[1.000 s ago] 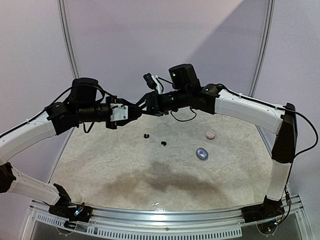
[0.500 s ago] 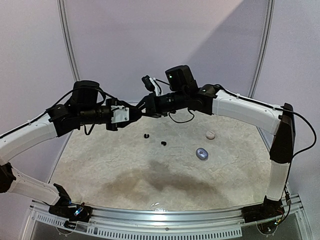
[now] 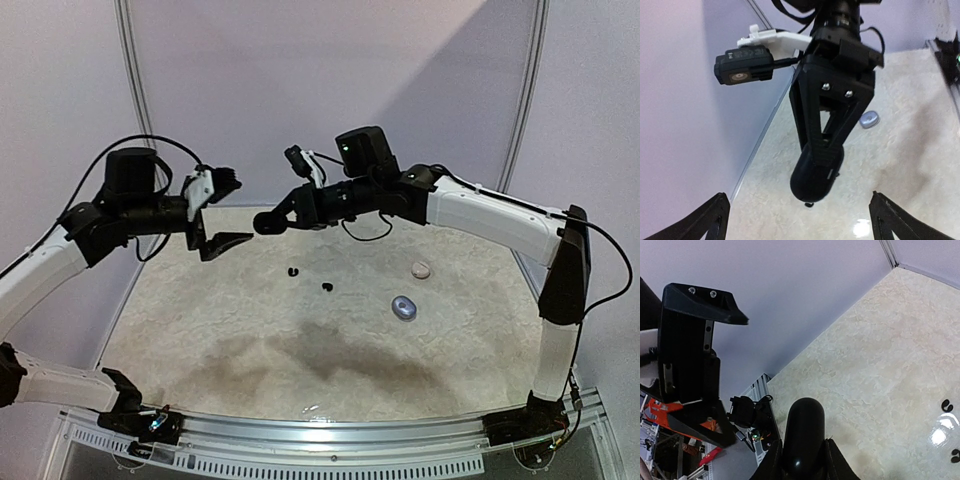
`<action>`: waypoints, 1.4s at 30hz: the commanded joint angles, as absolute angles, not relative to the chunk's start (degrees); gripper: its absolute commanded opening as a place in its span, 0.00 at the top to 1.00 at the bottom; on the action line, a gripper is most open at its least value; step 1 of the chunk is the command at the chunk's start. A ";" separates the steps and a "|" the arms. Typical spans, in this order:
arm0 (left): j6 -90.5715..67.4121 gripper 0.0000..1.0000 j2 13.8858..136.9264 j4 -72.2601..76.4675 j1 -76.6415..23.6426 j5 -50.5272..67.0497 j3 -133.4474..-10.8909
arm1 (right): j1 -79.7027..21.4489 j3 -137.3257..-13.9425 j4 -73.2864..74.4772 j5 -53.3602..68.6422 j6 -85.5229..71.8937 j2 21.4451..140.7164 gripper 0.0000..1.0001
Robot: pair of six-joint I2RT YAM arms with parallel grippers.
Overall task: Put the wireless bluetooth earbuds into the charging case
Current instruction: Pass from the left arm to the right, then pass from the right arm to the left
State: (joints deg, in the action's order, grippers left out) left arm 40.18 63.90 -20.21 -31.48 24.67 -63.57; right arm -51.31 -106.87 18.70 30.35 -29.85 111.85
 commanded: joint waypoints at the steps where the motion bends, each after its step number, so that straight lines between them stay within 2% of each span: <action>1: 17.22 0.01 59.41 -24.22 -27.82 44.51 -63.35 | -50.37 -106.86 13.05 34.95 -19.93 107.64 1.00; 6: -10.99 0.08 59.31 -3.27 -22.73 51.66 -57.32 | -50.43 -102.64 1.60 38.01 -13.37 103.62 1.00; 13: -21.58 0.23 64.05 13.19 -22.54 55.32 -55.55 | -51.18 -103.13 -3.81 39.45 -10.72 103.84 1.00; 16: -22.72 0.27 64.69 17.54 -22.95 56.37 -55.75 | -51.78 -103.61 -4.18 39.63 -10.46 104.46 1.00; 19: -23.64 0.42 65.35 20.93 -23.37 55.67 -55.01 | -52.74 -103.66 -4.56 39.60 -9.98 104.82 1.00; 21: -24.45 0.48 65.27 23.66 -23.88 54.67 -54.09 | -53.05 -103.73 -4.86 39.31 -9.93 105.17 1.00; 27: -25.81 0.57 64.70 25.58 -24.77 52.28 -52.43 | -53.81 -105.07 -5.74 39.61 -10.85 106.44 1.00; 33: -24.08 0.58 64.36 26.77 -25.25 54.94 -52.44 | -54.09 -107.05 -3.77 39.98 -10.82 107.99 1.00; 35: -24.03 0.63 64.01 26.80 -25.40 55.65 -52.07 | -54.17 -106.99 -3.61 39.97 -10.86 107.89 1.00; 38: -24.23 0.75 63.73 26.91 -25.58 56.07 -51.92 | -54.35 -107.05 -3.66 39.86 -10.99 107.77 1.00; 42: -24.31 0.82 63.81 26.42 -25.79 56.43 -51.94 | -54.46 -107.09 -3.63 39.64 -10.94 107.71 1.00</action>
